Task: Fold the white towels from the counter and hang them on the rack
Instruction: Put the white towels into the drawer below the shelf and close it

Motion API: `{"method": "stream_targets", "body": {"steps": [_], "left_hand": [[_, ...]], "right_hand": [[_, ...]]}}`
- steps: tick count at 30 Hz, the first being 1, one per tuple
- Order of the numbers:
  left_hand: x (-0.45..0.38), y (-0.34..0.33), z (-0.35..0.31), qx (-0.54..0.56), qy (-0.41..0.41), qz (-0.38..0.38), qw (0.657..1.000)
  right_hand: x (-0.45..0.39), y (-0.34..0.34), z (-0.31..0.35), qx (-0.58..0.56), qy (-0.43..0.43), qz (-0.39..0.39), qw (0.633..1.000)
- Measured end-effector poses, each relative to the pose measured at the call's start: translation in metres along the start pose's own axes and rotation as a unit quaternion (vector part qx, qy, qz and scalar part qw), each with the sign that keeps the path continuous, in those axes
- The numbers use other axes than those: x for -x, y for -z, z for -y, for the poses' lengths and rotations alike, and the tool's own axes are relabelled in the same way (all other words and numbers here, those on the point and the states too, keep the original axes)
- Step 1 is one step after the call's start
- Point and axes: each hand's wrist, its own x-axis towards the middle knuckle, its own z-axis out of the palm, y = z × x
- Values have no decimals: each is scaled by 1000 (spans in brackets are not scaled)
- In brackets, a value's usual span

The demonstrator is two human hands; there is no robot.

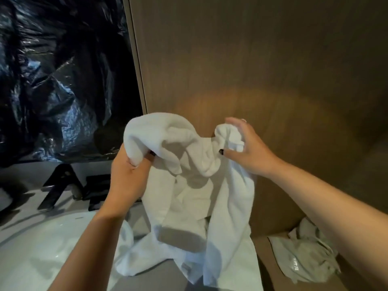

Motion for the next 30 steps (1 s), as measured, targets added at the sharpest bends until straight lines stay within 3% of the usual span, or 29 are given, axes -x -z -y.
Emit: {"method": "stream_targets", "body": {"steps": [4,6,9,14,18,21,26,30], "left_hand": [[12,-10,22,-126,-57,34,990],[18,-20,33,-163,-120,104,974],[35,-41,62,-224,-225,231,920],[67,-72,110,-244,-201,335,888],[88,-91,149,-246,-175,351,886],[96,-102,171,-225,-170,341,897],[91,-111,186,-181,-159,317,917],[89,-110,184,-176,-152,310,922]], "right_hand": [[18,-42,-26,-27,-9,77,997],[30,-58,-40,-41,-13,106,993],[55,-80,-66,-4,6,139,990],[100,-110,-102,21,-73,126,989],[112,-138,-121,29,-142,109,983],[109,-150,-127,40,-144,105,983],[102,-163,-142,101,-185,168,963],[100,-161,-151,72,-181,158,968]]}}
